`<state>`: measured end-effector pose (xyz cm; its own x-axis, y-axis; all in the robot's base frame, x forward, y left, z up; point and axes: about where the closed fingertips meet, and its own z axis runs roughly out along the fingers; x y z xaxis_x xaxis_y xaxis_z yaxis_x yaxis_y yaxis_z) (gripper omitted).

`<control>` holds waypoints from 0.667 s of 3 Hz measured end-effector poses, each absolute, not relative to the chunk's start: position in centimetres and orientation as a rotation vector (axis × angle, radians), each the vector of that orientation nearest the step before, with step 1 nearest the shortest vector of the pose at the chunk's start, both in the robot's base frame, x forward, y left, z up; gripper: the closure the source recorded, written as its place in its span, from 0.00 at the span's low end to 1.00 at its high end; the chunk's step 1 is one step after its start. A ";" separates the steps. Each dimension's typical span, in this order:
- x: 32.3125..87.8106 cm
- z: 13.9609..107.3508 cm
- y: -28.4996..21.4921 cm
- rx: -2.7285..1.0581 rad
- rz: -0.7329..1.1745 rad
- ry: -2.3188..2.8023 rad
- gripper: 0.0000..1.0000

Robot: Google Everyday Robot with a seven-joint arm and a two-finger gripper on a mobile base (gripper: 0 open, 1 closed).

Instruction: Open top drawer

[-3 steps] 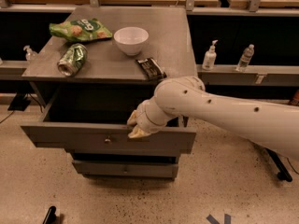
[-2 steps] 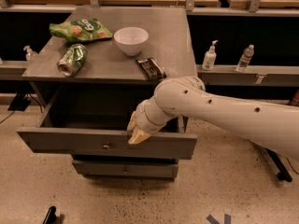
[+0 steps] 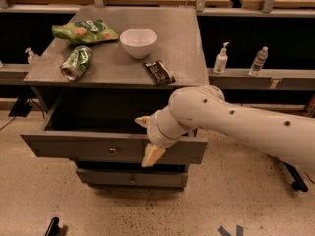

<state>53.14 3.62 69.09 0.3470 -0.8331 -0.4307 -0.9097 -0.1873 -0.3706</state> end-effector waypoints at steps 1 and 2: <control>45.4 70.8 2.0 -2.078 0.284 1.509 0.00; 39.5 72.3 -0.3 -2.101 0.340 1.547 0.00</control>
Offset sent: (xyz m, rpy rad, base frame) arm -0.1928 -0.0608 0.0445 -0.0200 0.1941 0.0494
